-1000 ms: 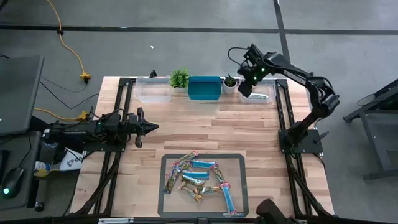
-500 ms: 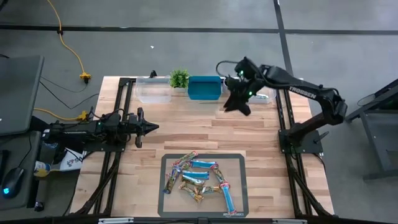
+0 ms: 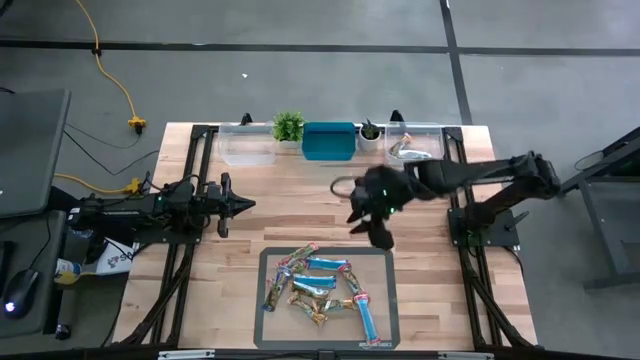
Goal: Pick and place Granola Bars by type
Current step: Put the yellow granola bar into the right transparent bin
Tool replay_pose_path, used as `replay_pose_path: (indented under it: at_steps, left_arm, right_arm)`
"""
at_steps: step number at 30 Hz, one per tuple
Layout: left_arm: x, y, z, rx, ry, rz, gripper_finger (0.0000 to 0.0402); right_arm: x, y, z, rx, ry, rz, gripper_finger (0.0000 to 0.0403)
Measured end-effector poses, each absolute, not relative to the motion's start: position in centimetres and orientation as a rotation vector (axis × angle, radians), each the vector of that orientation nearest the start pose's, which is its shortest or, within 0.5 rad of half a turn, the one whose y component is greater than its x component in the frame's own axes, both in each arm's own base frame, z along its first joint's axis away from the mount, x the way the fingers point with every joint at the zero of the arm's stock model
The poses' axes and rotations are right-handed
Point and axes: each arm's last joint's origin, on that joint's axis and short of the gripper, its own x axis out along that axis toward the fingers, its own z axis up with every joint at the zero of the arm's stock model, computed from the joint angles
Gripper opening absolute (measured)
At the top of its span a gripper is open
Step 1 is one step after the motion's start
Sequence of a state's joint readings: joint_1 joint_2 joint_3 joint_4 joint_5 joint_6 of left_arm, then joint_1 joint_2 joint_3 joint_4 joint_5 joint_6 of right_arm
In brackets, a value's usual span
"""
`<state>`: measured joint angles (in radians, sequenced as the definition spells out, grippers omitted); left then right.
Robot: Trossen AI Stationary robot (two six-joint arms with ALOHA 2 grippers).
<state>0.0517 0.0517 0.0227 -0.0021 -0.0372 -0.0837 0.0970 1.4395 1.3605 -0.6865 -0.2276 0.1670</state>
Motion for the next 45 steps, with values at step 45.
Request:
replay_pose_path:
  at_steps: [45]
  left_arm:
    - [9.9, 0.6, 16.7, -0.084, 0.028, 0.090, 0.0001]
  right_arm:
    - [35.0, 19.7, 18.4, 0.131, 1.121, 0.362, 0.0213]
